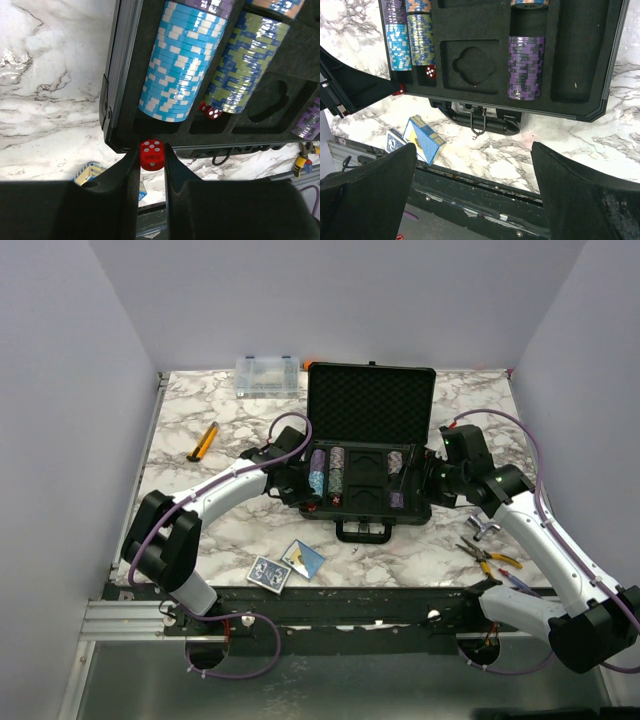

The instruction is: Pack up texas hold em set

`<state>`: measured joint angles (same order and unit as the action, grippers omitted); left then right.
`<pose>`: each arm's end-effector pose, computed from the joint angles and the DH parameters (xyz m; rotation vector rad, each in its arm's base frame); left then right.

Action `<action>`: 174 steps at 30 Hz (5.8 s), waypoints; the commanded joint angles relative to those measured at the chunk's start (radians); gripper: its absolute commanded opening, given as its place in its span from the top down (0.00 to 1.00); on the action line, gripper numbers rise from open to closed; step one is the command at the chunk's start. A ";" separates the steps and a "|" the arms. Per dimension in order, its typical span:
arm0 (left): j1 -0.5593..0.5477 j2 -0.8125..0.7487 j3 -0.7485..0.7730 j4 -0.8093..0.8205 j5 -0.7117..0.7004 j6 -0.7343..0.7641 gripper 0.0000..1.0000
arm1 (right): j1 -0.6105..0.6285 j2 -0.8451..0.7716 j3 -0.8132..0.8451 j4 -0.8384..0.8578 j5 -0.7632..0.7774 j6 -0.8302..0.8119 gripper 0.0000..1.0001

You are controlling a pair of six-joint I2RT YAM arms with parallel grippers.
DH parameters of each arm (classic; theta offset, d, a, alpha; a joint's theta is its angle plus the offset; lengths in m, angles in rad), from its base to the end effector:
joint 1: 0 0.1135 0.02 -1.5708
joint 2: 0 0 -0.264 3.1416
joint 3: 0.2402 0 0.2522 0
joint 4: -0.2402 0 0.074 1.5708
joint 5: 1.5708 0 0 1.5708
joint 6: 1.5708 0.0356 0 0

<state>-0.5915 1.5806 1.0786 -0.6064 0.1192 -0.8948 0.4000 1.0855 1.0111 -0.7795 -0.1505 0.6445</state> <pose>0.2591 -0.1791 0.2143 -0.3875 2.7980 -0.5740 0.1981 0.0896 0.3063 0.2366 2.5088 0.6353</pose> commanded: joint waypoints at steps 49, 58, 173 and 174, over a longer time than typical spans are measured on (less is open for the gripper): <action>-0.007 0.064 0.103 -0.006 -0.105 -0.036 0.57 | 0.003 0.007 0.001 -0.025 0.001 -0.021 0.00; -0.007 -0.035 0.091 -0.006 -0.143 0.002 0.49 | 0.003 0.013 0.009 -0.021 0.005 -0.017 0.00; -0.005 -1.241 -0.342 -0.342 -0.657 0.231 0.02 | 0.794 0.765 0.179 0.356 0.144 -0.421 0.03; -0.005 -1.243 -0.343 -0.342 -0.657 0.231 0.02 | 0.797 0.766 0.182 0.355 0.166 -0.418 0.03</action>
<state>-0.5915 0.3538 0.7437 -0.9257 -0.5285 -0.6559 1.1858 1.8297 1.1572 -0.3950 -0.0662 0.1967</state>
